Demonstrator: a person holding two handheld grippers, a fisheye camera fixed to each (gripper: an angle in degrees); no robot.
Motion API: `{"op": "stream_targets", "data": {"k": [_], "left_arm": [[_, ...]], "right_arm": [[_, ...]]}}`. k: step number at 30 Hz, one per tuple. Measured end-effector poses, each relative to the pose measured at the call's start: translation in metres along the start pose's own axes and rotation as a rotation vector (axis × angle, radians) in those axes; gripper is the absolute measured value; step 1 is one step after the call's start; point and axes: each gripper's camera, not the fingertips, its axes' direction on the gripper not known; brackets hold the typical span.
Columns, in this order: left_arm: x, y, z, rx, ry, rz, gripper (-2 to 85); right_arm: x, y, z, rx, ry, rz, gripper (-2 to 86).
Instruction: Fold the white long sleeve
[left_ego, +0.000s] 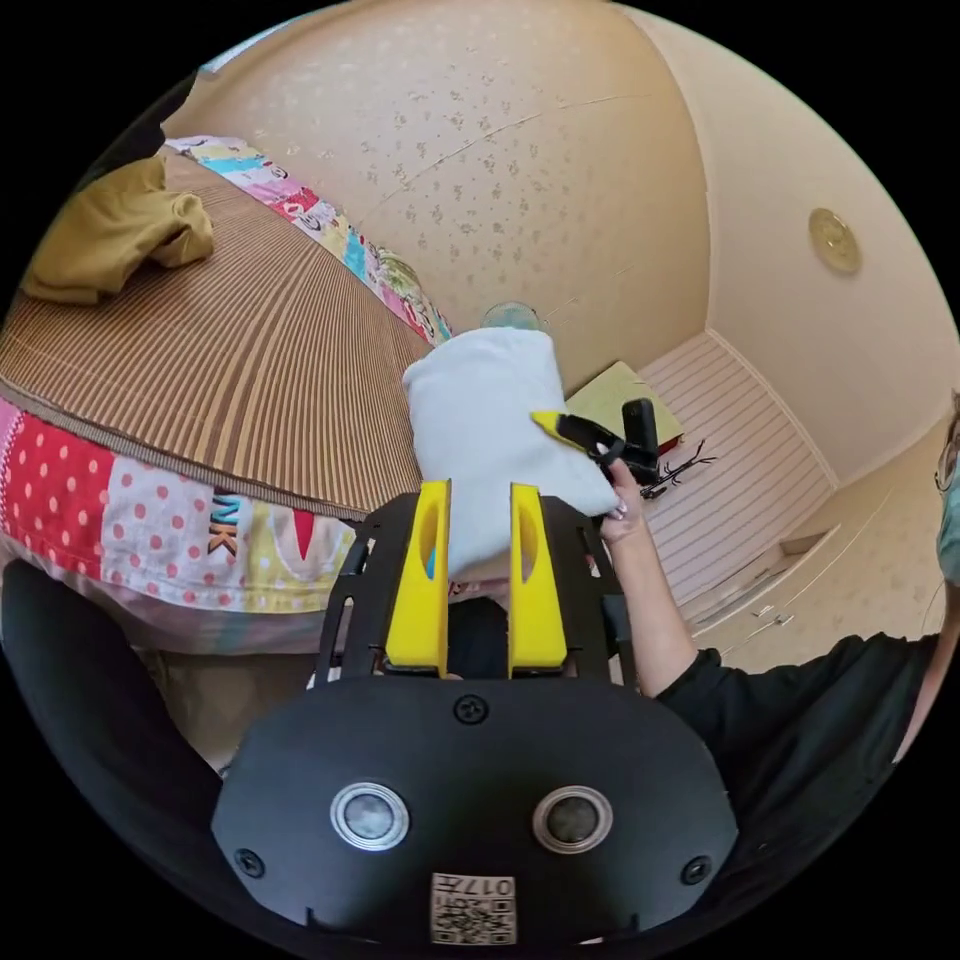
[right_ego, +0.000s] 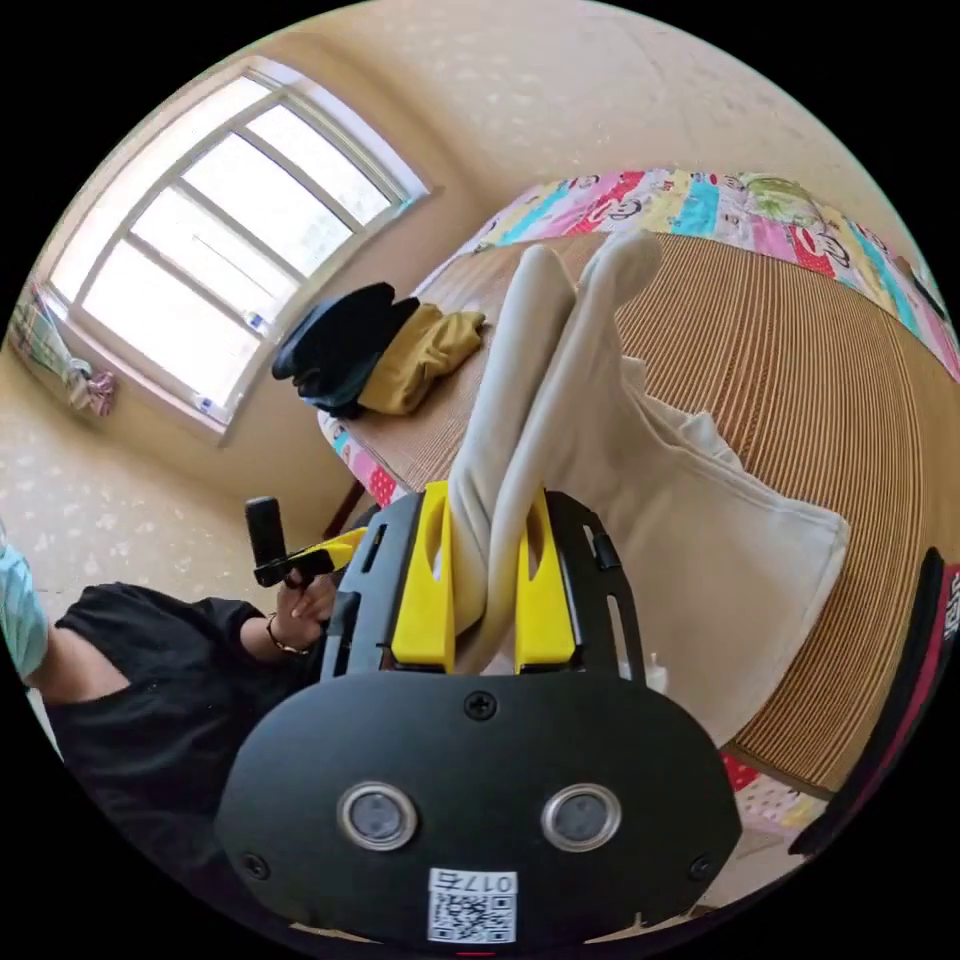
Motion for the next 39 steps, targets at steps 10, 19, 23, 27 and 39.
{"op": "stream_targets", "data": {"k": [10,19,23,27,39], "left_arm": [[-0.003,-0.032,0.128,-0.245,0.092,-0.033,13.6],[-0.043,-0.125,0.25,-0.382,0.082,-0.097,18.8],[-0.068,-0.12,0.308,-0.566,0.156,-0.205,20.1],[-0.072,-0.117,0.303,-0.562,0.163,-0.184,18.3],[-0.09,-0.235,-0.01,-0.148,-0.092,-0.061,16.4]], "right_arm": [[0.186,0.226,-0.121,0.287,-0.042,0.312,14.4],[0.212,0.227,-0.151,0.313,-0.094,0.429,24.0],[0.222,0.23,-0.152,0.381,-0.238,0.411,22.6],[0.197,0.22,-0.124,0.322,-0.239,0.412,17.8],[0.004,0.018,0.017,0.209,-0.424,0.089,13.5]]}}
